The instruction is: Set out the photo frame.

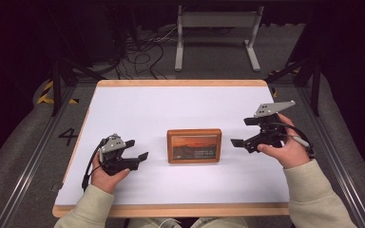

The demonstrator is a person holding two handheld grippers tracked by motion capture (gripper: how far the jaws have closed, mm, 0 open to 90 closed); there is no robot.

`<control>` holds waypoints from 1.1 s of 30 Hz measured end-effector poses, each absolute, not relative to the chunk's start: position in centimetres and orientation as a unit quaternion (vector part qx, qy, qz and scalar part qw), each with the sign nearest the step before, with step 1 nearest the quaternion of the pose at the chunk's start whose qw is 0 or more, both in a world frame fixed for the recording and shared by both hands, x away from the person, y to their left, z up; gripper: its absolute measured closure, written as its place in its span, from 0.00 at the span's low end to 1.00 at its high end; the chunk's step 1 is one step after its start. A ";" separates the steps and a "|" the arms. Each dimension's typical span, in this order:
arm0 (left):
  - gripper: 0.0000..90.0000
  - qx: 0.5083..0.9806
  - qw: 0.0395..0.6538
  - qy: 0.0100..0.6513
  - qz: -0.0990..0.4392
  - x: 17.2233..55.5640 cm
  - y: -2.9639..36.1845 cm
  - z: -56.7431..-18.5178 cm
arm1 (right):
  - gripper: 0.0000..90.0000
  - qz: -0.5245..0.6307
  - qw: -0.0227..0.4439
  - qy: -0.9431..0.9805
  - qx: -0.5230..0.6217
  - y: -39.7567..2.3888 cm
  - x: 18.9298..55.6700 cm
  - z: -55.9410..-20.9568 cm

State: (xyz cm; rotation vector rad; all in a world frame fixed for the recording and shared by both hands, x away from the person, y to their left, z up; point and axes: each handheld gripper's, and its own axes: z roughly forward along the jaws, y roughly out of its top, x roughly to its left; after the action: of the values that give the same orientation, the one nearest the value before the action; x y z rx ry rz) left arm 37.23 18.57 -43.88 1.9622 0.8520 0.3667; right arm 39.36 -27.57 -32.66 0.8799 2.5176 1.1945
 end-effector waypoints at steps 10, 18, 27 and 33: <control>0.29 0.795 0.471 0.353 0.148 36.5 19.4 -43.7 | 0.04 0.405 0.127 0.846 0.324 -29.5 38.4 -36.0; 0.29 0.792 0.474 0.357 0.146 36.3 19.7 -43.6 | 0.03 0.435 0.145 0.830 0.318 -30.5 37.5 -38.7; 0.29 0.790 0.475 0.358 0.146 36.6 20.0 -44.2 | 0.03 0.446 0.159 0.819 0.323 -31.1 37.3 -41.3; 0.29 0.782 0.480 0.373 0.136 37.0 20.4 -44.7 | 0.03 0.456 0.165 0.808 0.335 -31.1 37.4 -43.0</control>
State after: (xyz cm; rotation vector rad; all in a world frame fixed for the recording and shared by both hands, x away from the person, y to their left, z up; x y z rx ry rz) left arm 37.00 20.43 -44.69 1.9091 0.9090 0.3325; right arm 37.39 -31.11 -43.04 0.9538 2.3010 1.2988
